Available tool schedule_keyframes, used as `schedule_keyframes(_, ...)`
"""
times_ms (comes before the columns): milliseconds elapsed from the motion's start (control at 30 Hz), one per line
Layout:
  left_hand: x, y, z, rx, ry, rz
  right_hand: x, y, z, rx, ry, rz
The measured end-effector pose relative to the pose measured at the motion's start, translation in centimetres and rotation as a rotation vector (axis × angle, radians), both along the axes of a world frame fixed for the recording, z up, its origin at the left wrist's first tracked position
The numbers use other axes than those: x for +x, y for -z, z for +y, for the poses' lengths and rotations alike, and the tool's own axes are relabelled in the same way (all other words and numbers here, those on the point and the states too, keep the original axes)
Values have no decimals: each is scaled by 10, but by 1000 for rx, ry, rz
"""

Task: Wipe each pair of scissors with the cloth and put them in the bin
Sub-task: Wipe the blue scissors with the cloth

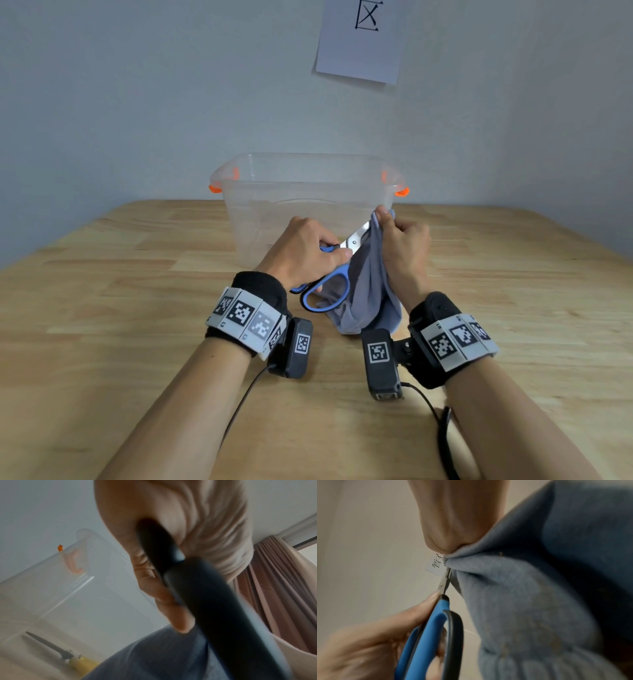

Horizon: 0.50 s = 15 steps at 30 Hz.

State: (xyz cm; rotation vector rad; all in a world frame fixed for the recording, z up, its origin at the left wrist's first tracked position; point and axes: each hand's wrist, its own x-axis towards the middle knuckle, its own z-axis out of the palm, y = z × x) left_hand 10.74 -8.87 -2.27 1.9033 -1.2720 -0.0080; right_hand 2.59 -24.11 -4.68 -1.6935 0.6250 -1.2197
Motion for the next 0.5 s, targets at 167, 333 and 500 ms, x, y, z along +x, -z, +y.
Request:
schedule_keyframes(167, 2, -2, 1, 1, -21, 26, 3, 2, 8, -33, -33, 28)
schedule_keyframes(333, 3, -4, 4, -7, -49, 59, 5, -2, 16, -108, -53, 74)
schedule_keyframes(500, -2, -3, 1, 7, -7, 40, -2, -3, 4, -118, 29, 36)
